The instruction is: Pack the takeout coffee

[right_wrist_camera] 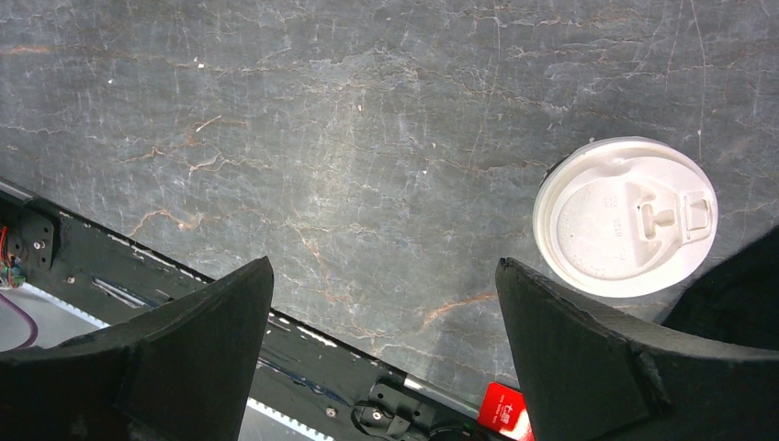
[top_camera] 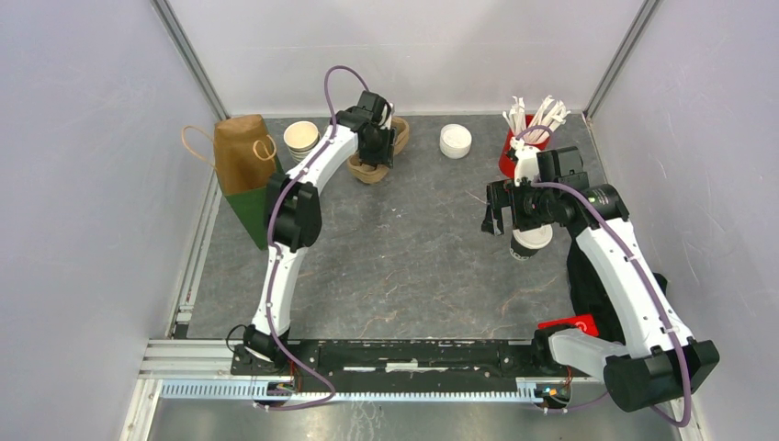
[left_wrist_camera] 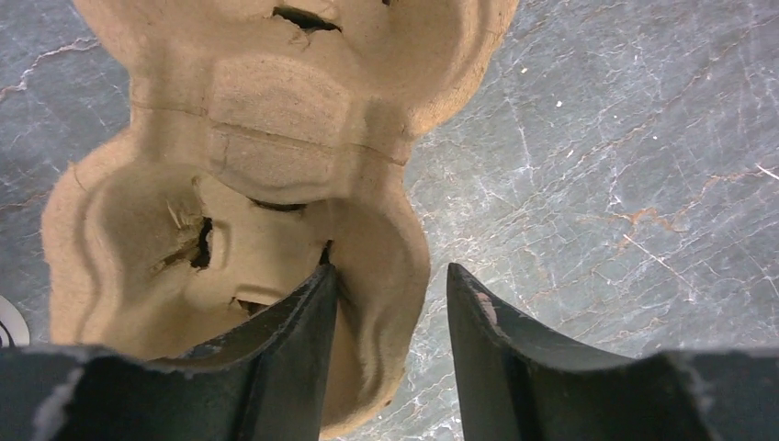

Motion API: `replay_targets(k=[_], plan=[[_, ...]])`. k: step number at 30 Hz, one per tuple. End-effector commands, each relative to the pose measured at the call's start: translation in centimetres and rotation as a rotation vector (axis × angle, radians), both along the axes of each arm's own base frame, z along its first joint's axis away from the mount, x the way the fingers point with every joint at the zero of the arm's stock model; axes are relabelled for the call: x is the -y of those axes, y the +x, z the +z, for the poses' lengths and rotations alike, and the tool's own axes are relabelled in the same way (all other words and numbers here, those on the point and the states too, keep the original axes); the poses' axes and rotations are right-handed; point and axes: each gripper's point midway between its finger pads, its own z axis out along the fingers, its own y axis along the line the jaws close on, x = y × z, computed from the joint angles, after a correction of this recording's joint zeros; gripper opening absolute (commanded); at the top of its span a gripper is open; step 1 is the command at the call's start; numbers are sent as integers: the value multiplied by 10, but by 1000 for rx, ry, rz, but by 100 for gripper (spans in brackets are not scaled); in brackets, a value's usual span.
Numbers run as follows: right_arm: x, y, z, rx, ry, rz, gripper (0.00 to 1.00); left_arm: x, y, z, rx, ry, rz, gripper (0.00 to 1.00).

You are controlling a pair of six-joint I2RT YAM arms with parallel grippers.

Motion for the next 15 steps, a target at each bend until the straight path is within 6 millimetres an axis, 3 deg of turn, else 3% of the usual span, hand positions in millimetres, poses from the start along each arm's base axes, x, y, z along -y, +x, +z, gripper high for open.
replay_targets(k=[1, 15], plan=[[1, 8, 16, 60, -10, 3, 98, 11, 16, 24, 48, -101, 28, 52], [1, 7, 16, 58, -3, -1, 98, 12, 11, 33, 35, -144, 1, 33]])
